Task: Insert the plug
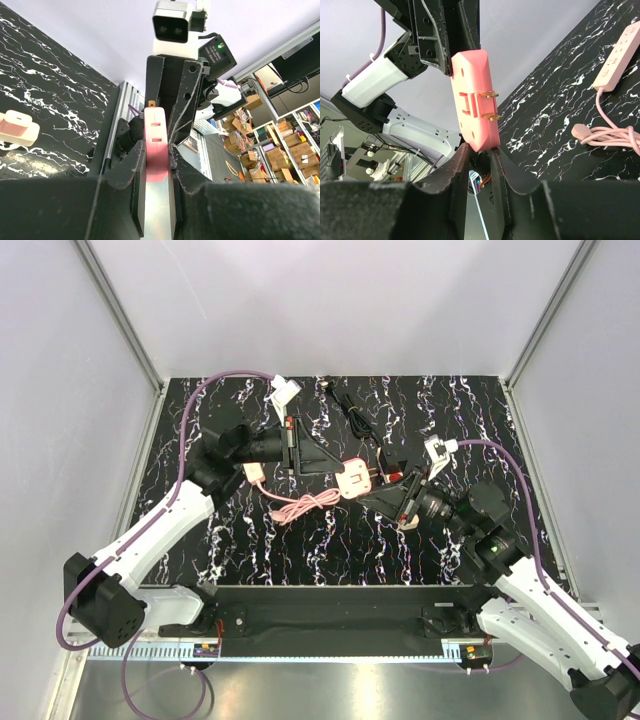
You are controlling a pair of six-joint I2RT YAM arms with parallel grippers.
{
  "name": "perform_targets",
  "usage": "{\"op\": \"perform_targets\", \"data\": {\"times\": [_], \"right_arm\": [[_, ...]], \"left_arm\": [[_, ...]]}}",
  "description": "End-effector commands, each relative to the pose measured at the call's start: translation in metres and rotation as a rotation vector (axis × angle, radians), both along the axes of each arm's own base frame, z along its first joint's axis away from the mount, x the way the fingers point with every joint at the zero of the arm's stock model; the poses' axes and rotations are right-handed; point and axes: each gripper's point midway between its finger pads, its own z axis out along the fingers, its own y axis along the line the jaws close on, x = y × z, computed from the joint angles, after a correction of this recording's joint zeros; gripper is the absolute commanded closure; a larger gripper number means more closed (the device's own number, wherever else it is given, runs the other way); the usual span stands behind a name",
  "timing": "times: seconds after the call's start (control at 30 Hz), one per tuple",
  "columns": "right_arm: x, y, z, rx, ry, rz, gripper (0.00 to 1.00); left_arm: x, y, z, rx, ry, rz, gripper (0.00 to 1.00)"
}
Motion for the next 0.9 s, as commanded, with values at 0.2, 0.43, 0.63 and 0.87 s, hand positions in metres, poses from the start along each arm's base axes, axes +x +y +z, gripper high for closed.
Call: {"op": "perform_targets", "data": {"times": [0.2, 0.43, 0.63, 0.87], "right_arm": [[0.0, -0.001, 0.017, 0.055, -0.082, -0.011, 0.54], [-0.005, -0.004, 0.021, 0.063, -0.102, -0.006, 0.65], [-0.011, 0.002, 0.026, 0.101, -0.107, 0.053, 1.0], [-0.006, 0.002, 0.034, 0.224, -0.121, 0.044, 1.0]], "left_arm": [[-0.021, 0.004, 0.008, -0.024, -0.058, -0.098, 1.0], [-0.024, 0.005, 0.008, -0.022, -0.061, -0.12, 1.0], [-0.019, 0.002, 0.008, -0.034, -0.044, -0.101, 0.6], [-0.018, 0.001, 0.014, -0.151, -0.014, -0.041, 0.22]]}}
